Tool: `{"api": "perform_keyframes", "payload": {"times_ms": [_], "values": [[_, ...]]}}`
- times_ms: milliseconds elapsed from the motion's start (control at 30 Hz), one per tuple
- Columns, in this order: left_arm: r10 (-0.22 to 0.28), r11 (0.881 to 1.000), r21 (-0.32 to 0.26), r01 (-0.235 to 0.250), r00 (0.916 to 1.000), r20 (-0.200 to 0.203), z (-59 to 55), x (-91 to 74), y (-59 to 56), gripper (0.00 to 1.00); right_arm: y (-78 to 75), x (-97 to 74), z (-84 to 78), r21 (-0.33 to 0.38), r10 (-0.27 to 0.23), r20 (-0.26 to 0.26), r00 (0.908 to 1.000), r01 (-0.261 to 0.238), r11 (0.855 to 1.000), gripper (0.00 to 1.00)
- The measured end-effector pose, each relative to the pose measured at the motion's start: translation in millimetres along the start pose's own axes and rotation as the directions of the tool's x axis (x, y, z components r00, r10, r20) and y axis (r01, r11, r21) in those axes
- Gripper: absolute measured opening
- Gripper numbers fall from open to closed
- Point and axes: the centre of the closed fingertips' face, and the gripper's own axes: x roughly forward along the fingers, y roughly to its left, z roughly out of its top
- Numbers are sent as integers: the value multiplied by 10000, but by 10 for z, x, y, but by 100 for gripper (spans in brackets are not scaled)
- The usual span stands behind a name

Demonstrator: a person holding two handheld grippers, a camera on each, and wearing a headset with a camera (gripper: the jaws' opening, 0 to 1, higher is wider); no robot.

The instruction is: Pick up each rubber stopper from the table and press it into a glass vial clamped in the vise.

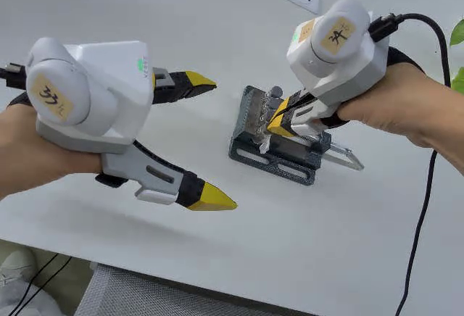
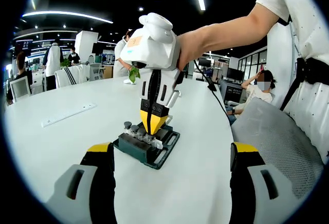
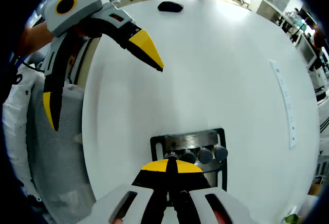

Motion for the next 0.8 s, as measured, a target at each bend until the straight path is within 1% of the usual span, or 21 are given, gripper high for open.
{"api": "perform_keyframes", "payload": {"times_ms": [133, 267, 533, 633, 700, 733, 800], "values": [[4, 10000, -24, -4, 10000, 53, 13, 1, 2, 93, -12, 4, -5, -113, -67, -114, 9999, 66, 9999, 0], [11, 10000, -23, -11, 10000, 65, 17, 2, 12, 92, -28, 9, 2, 4, 8, -184, 9998, -8, 10000, 0], [49, 10000, -35, -49, 9999, 104, 30, 7, 17, 92, -6, 10, -3, -13, -23, -250, 9997, 22, 10000, 0], [46, 10000, -34, -46, 9999, 130, 40, 11, 16, 92, -13, 12, -9, 130, -8, -146, 9999, 10, 9999, 0], [58, 10000, -50, -58, 9999, 133, 41, 11, 22, 91, -29, 9, -21, 183, -48, -25, 10000, 49, 9998, 0], [67, 10000, -43, -66, 9999, 153, 49, 11, 25, 91, -13, 11, -20, 231, -111, 47, 9999, 110, 9997, 0], [81, 10000, -32, -81, 9998, 158, 56, 15, 27, 92, 1, 10, -18, 53, -256, 100, 9996, 256, 9997, 0]]}}
